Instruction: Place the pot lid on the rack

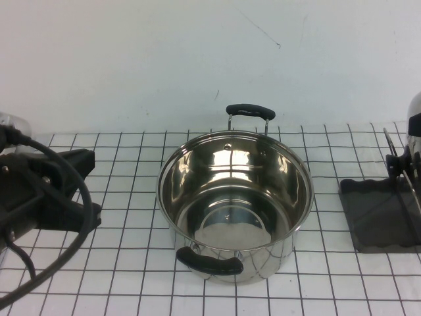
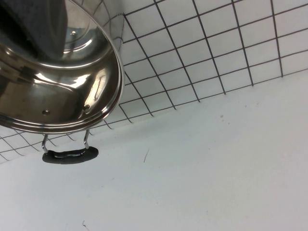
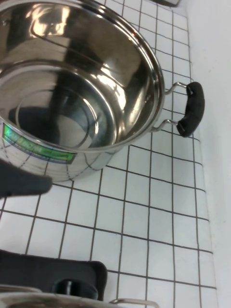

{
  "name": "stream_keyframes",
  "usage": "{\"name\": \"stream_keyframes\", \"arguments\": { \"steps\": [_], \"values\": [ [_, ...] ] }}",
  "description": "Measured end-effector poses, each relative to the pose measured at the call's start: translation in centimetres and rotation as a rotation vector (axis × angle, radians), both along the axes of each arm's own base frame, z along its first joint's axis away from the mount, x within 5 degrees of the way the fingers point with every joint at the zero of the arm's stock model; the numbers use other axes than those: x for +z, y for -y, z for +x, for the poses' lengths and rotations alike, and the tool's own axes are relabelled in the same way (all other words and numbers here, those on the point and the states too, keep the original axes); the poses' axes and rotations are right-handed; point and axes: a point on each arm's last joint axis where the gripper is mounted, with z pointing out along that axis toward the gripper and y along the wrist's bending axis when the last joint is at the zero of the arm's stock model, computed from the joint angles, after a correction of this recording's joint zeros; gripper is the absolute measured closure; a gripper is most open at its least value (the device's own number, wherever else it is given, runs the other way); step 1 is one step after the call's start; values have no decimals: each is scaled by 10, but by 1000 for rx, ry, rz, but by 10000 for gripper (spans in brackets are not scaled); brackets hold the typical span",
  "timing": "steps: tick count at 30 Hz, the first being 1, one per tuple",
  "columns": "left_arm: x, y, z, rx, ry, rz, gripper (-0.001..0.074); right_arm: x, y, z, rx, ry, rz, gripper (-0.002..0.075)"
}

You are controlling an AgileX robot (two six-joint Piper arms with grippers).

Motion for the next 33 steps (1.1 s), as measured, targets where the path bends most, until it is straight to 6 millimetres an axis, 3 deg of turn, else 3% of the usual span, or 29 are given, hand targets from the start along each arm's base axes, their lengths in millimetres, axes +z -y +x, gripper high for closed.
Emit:
{"name": "stream_keyframes", "arguments": {
  "steps": [21, 33],
  "values": [
    [0, 0, 0, -1, -2, -2, 737, -6, 11, -13, 18, -87, -196, 141],
    [0, 0, 0, -5, -3, 0, 737, 3, 18, -26, -23, -85, -288, 182]
  ]
}}
